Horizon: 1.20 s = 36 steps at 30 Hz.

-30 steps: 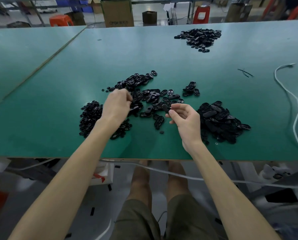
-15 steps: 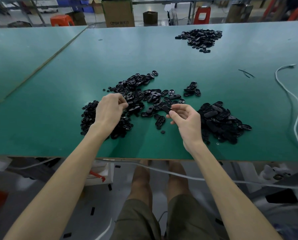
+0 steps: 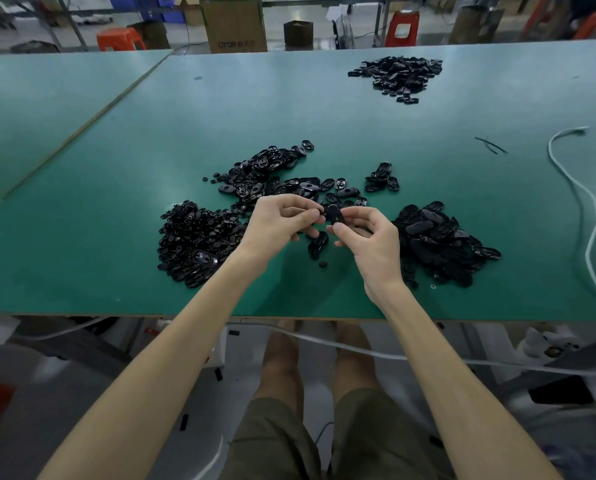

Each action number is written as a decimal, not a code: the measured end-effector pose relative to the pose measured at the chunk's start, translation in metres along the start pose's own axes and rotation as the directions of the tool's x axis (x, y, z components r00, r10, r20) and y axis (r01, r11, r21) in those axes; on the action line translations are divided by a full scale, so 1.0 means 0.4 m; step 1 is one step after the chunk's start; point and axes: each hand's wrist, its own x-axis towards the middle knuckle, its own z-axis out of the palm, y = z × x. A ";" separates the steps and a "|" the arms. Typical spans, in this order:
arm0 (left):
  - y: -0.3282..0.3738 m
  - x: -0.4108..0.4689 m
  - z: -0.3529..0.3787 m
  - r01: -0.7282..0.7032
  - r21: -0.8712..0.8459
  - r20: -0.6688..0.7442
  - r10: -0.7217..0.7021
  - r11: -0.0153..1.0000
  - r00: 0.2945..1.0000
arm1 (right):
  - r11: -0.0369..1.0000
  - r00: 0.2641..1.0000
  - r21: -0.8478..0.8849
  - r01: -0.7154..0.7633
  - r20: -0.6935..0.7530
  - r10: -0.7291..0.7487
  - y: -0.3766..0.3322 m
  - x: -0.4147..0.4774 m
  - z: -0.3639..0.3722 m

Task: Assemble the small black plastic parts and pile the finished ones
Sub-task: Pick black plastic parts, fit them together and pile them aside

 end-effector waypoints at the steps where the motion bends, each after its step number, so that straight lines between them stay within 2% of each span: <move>1: -0.003 -0.001 0.002 0.012 -0.026 -0.002 -0.012 1.000 1.000 | 1.000 1.000 0.000 0.001 0.000 -0.001 0.000 0.000 0.000; 11: -0.019 0.000 0.011 0.092 -0.111 -0.036 -0.096 0.990 0.995 | 1.000 1.000 -0.021 -0.007 -0.014 0.006 0.000 0.002 0.000; 17: -0.019 -0.007 0.031 0.086 -0.182 -0.065 -0.099 0.980 0.993 | 0.999 1.000 -0.045 0.014 -0.008 -0.014 0.005 0.006 -0.005; 29: -0.016 -0.018 0.079 0.044 -0.200 -0.131 -0.072 0.979 0.989 | 1.000 1.000 0.006 -0.019 -0.023 0.019 0.004 0.004 -0.005; 36: -0.019 -0.020 0.107 0.053 -0.155 -0.194 -0.083 0.986 0.977 | 1.000 1.000 0.008 -0.018 -0.003 0.018 0.000 0.003 -0.005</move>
